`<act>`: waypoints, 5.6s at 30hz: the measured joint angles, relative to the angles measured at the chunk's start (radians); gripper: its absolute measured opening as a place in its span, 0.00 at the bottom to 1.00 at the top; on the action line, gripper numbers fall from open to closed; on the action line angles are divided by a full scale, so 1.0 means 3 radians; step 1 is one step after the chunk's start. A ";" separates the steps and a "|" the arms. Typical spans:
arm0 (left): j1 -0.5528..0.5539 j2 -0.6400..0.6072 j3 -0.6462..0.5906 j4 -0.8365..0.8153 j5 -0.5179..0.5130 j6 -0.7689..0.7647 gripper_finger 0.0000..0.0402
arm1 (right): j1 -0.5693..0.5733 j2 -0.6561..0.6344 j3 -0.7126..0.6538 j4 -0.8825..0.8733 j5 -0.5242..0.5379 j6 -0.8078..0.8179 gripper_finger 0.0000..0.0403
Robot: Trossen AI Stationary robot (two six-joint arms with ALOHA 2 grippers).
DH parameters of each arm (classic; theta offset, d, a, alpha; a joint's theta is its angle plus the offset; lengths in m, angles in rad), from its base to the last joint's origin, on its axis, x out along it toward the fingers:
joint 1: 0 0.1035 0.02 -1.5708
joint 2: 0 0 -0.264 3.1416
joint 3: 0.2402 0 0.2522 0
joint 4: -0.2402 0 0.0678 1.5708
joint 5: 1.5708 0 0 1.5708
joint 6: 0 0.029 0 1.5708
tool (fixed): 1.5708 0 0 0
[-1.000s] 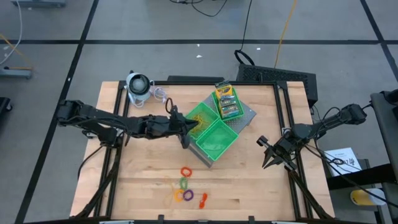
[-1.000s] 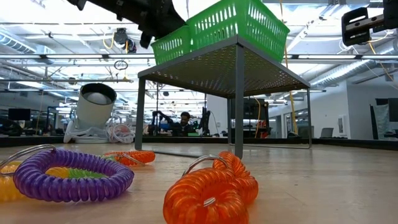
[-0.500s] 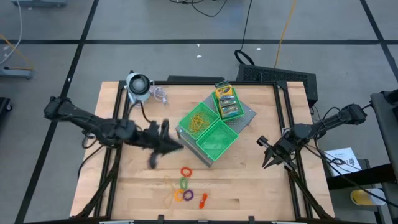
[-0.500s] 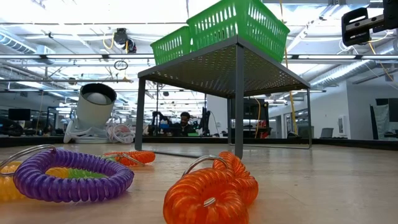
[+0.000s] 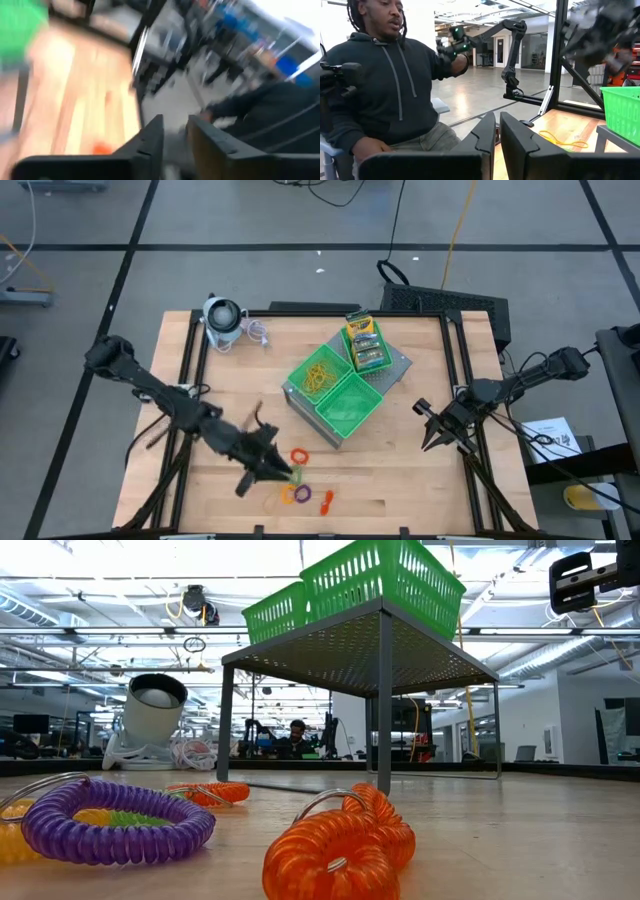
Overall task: Pick & Place Office Desk Supplies
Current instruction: Put the yellow rubber band into the top left green bin on the shelf
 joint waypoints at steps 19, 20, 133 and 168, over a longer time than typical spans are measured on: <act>-0.0443 0.1092 -0.0003 -0.1392 0.0135 -0.1071 0.49 | 0.0001 0.0000 -0.0001 0.0000 0.0000 0.0001 0.05; -0.0443 0.1143 -0.0003 -0.1354 0.0159 -0.1076 0.49 | 0.0000 -0.0001 0.0000 0.0000 0.0000 0.0001 0.05; -0.0397 0.0706 -0.0010 -0.1590 -0.1595 0.0139 0.00 | 0.0000 -0.0001 -0.0001 0.0001 0.0000 0.0035 0.05; -0.0171 0.0348 -0.0002 0.0127 -0.1991 0.1656 0.00 | 0.0000 0.0000 0.0000 0.0000 0.0000 0.0001 0.05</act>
